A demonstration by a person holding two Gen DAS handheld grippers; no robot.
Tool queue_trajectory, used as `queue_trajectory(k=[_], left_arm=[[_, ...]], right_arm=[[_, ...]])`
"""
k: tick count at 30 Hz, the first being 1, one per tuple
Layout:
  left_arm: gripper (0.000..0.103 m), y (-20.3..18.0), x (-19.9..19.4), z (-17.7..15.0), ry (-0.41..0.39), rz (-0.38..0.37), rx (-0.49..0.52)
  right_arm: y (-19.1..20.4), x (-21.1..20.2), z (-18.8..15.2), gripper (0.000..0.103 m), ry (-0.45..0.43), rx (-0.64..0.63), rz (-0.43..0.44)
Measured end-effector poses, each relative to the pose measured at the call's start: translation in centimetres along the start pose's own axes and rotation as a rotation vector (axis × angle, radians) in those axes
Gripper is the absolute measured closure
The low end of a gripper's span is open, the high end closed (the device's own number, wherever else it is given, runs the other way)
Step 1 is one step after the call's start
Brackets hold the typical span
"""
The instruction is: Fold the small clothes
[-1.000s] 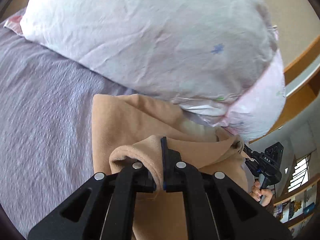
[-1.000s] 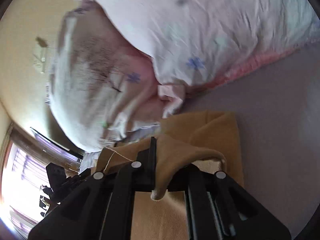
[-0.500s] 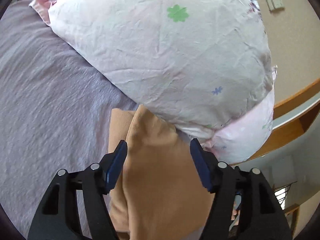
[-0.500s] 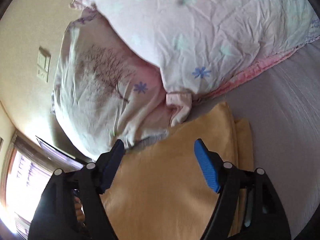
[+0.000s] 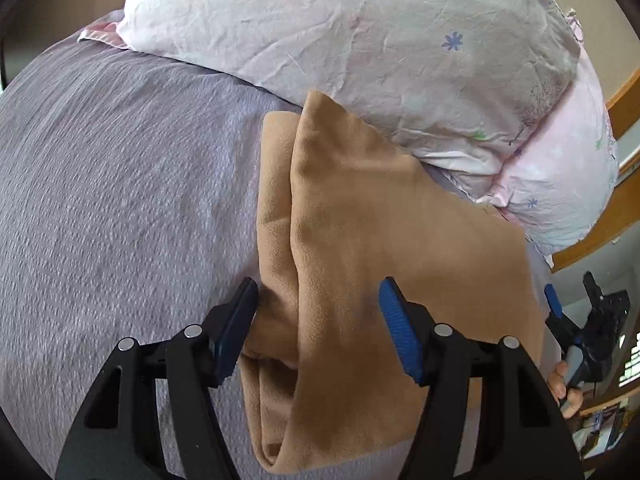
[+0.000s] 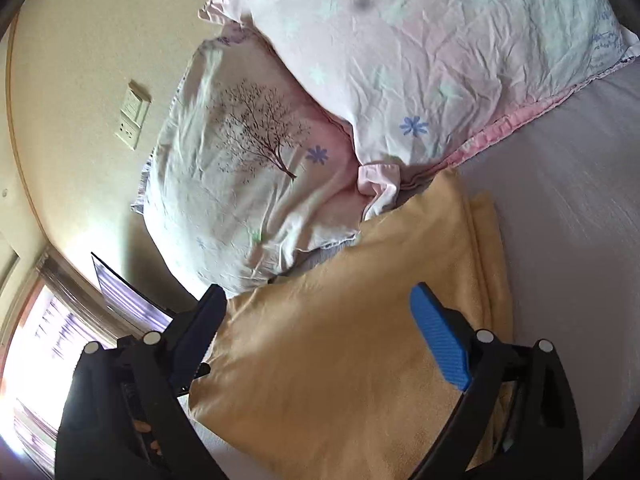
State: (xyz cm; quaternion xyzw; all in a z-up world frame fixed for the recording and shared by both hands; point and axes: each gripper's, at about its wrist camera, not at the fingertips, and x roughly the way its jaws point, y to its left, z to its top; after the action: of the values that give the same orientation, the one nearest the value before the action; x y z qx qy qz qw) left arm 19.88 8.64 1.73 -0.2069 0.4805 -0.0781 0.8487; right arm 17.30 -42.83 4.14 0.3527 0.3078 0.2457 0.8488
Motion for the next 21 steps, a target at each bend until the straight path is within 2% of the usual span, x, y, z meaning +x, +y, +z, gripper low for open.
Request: queue_trajectory(k=[2,4,7,8,9,10,11,13,16,19,21], left_arm=[[0.039,-1.2,0.3,-0.2,-0.018,0.093,-0.014],[0.039,-1.7,0.4,-0.7,-0.035,0.155,-0.011],[0.038,-2.8,1.1,-0.9,-0.049,0.206,0.033],[0.043,-3.1,1.2,-0.9,-0.043,0.200,0.047],[0.053,-3.3,1.3,-0.8,-0.032,0.168,0.040],[0.075,-3.1,1.4,-0.6,-0.006,0.116,0.014],[0.081,-2.8,1.7,-0.2,0.029,0.028,-0.034],[0.083,-2.7,1.4,0.2,0.043,-0.043,-0.081],[0.084,-4.9,-0.4,1.0,0.015,-0.189,-0.085],[0.084,-10.6,-1.9,2.1,-0.011,-0.340,-0.021],[0.084,-14.9,-1.5,2.1,0.008,-0.420,0.024]], right_arm=[[-0.6,-0.4,0.6,0.010,-0.029,0.020,0.012],[-0.3,-0.5,1.2,0.010,-0.040,0.037,0.023],[-0.8,-0.4,1.7,0.010,-0.039,0.047,0.046],[-0.6,-0.2,1.7,0.010,-0.037,0.040,0.044],[-0.6,-0.1,1.7,0.010,-0.037,0.032,0.040],[-0.5,-0.2,1.8,0.010,-0.035,0.026,0.039],[-0.4,-0.4,1.7,0.010,-0.033,0.025,0.042],[-0.3,-0.8,1.8,0.010,-0.042,0.025,0.056],[0.3,-1.9,1.9,0.010,-0.086,0.006,0.055],[0.5,-2.9,2.0,0.010,-0.142,-0.013,0.025],[0.5,-3.4,2.1,0.010,-0.170,-0.017,-0.004]])
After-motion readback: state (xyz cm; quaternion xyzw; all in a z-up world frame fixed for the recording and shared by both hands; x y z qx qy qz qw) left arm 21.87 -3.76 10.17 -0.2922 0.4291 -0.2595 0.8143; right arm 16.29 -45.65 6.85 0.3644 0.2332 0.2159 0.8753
